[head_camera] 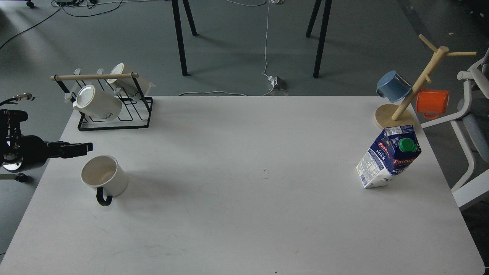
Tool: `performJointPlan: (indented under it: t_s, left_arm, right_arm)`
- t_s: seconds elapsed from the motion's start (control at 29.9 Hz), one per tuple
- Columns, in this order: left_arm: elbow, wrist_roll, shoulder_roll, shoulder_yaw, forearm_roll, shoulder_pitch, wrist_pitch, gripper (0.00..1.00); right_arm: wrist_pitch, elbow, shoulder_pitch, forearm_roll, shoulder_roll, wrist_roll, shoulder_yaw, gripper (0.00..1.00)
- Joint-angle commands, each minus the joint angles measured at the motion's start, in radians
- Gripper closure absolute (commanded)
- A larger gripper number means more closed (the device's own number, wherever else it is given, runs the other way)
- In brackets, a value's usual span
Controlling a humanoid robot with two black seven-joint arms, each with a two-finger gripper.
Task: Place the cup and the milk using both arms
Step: 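Reach the left gripper toward the white mug with black handle, then grasp the white mug rim with the left gripper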
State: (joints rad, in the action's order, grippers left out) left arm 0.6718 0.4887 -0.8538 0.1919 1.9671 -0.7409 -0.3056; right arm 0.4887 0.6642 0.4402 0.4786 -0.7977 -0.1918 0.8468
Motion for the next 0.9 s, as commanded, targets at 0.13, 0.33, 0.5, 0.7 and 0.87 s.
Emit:
performJointPlan:
  t_s: [0.13, 0.33, 0.5, 0.7, 0.87]
  left_arm:
    - [0.041, 0.0, 0.001, 0.0, 0.001, 0.041, -0.004, 0.01]
    - [0.058, 0.0, 0.001, -0.002, 0.001, 0.057, -0.004, 0.01]
    - [0.054, 0.0, 0.001, -0.002, 0.001, 0.084, 0.0, 0.01]
    - [0.034, 0.0, 0.044, 0.001, 0.001, 0.109, 0.006, 0.02]
    - [0.032, 0.0, 0.058, 0.004, -0.001, 0.109, 0.01, 0.14]
  right_arm:
    - [0.0, 0.0, 0.0, 0.0, 0.008, 0.0, 0.0, 0.01]
    - [0.0, 0.0, 0.0, 0.0, 0.009, 0.0, 0.0, 0.01]
    - [0.0, 0.0, 0.0, 0.0, 0.008, 0.0, 0.0, 0.01]
    - [0.0, -0.002, 0.0, 0.0, 0.008, 0.0, 0.002, 0.01]
    - [0.0, -0.002, -0.012, 0.0, 0.009, 0.0, 0.005, 0.01]
